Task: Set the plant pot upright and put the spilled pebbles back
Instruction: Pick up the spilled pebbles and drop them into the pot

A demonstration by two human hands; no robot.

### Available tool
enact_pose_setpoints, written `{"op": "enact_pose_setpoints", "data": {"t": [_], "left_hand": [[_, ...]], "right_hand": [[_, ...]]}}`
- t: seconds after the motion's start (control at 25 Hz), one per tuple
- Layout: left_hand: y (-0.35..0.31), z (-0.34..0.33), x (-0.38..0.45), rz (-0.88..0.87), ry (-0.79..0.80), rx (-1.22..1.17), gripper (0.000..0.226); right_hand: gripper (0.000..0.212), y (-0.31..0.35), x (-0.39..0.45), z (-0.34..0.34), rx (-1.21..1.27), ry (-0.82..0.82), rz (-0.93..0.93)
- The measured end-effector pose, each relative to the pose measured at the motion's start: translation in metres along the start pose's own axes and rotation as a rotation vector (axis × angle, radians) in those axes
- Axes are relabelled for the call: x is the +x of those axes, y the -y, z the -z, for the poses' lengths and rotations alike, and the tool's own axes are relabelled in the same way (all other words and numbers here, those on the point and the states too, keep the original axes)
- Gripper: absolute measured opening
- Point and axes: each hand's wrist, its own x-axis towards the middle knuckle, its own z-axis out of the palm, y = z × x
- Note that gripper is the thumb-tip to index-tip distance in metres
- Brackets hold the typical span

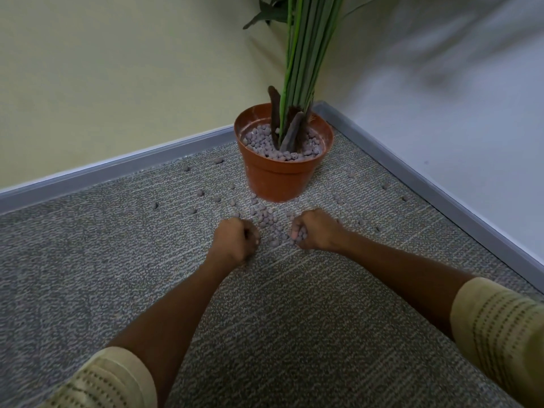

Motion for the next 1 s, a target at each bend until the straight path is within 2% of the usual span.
{"op": "enact_pose_setpoints", "data": {"t": [0.08, 0.16, 0.2, 0.28, 0.36, 0.44, 0.52, 0.6, 0.8, 0.92, 1.0], "left_hand": [[-0.024, 0.016, -0.001, 0.039, -0.150, -0.326, 0.011], [-0.051, 0.040, 0.015, 0.014, -0.337, -0.483, 0.006], [-0.064, 0.053, 0.025, -0.014, -0.367, -0.550, 0.007], [-0.090, 0.073, 0.045, -0.010, -0.337, -0.729, 0.006], [-0.108, 0.079, 0.059, 0.118, -0.280, -0.921, 0.005], [-0.118, 0.076, 0.065, 0.273, -0.210, -1.088, 0.002], [-0.121, 0.070, 0.068, 0.320, -0.150, -1.169, 0.009], [-0.120, 0.065, 0.065, 0.316, -0.184, -1.170, 0.019], [-0.087, 0.059, 0.048, 0.244, -0.448, -1.104, 0.018], [-0.043, 0.043, 0.034, 0.234, -0.421, -0.693, 0.020], [-0.016, 0.031, 0.030, 0.154, -0.267, -0.272, 0.024]], "right_hand": [[0.018, -0.002, -0.003, 0.003, 0.150, 0.035, -0.071], [0.018, -0.003, -0.009, 0.013, 0.397, 0.022, -0.158], [0.019, -0.003, -0.011, 0.021, 0.561, 0.011, -0.194], [0.019, -0.001, -0.015, 0.043, 0.956, -0.002, -0.240], [0.017, 0.001, -0.017, 0.069, 1.244, -0.027, -0.288], [0.016, 0.006, -0.017, 0.094, 1.389, -0.072, -0.301], [0.016, 0.013, -0.014, 0.115, 1.478, -0.117, -0.274], [0.016, 0.023, -0.007, 0.133, 1.500, -0.179, -0.252], [0.015, 0.050, 0.017, 0.143, 1.339, -0.259, -0.342], [0.016, 0.056, 0.019, 0.141, 1.218, -0.225, -0.353], [0.014, 0.050, 0.017, 0.139, 1.184, -0.336, -0.326]]}}
